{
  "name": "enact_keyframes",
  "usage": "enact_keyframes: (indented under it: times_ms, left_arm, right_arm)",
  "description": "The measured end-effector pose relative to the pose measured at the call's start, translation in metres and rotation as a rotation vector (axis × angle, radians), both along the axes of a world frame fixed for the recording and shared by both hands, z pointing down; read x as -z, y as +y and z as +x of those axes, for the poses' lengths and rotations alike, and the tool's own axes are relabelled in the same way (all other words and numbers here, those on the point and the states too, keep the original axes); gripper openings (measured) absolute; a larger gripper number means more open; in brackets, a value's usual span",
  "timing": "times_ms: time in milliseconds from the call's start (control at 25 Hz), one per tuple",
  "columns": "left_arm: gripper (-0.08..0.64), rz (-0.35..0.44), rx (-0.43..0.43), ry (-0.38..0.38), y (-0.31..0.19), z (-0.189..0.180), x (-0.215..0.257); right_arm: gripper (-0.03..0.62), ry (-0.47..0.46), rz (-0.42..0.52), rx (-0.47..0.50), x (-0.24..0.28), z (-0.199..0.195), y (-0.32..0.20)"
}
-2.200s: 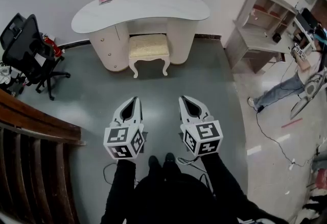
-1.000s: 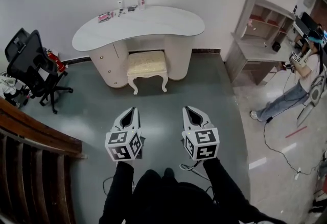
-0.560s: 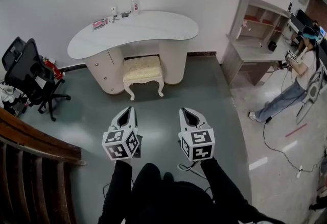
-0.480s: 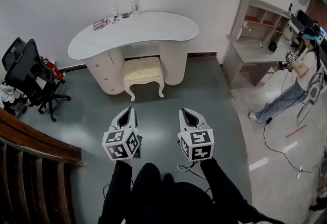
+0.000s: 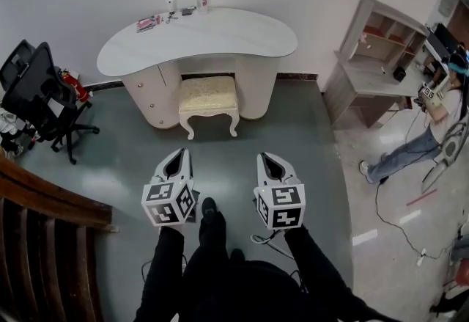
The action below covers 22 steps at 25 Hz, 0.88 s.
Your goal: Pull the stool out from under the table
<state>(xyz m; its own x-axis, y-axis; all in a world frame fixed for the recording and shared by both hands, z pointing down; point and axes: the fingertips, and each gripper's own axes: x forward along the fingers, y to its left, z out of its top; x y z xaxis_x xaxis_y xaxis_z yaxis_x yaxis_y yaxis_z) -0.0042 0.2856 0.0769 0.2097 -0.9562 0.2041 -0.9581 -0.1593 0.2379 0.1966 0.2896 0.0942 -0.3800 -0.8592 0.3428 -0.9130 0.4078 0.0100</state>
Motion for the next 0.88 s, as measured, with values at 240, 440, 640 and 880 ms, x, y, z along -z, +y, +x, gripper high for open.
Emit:
enact_keyframes:
  times_ms: [240, 440, 640, 880]
  left_arm:
    - [0.008, -0.020, 0.002, -0.003, -0.049, -0.026, -0.016]
    - [0.009, -0.064, -0.010, -0.016, -0.100, -0.050, -0.037]
    - [0.009, -0.112, -0.016, -0.020, -0.155, -0.082, -0.058]
    - [0.009, -0.166, -0.019, -0.024, -0.205, -0.111, -0.087]
  right_arm:
    - [0.003, -0.003, -0.033, -0.011, -0.016, -0.018, -0.046]
    - [0.003, 0.027, -0.066, -0.018, -0.033, -0.036, -0.095]
    - [0.003, 0.046, -0.104, -0.020, -0.048, -0.066, -0.147]
    - [0.003, 0.084, -0.150, -0.014, -0.073, -0.096, -0.194]
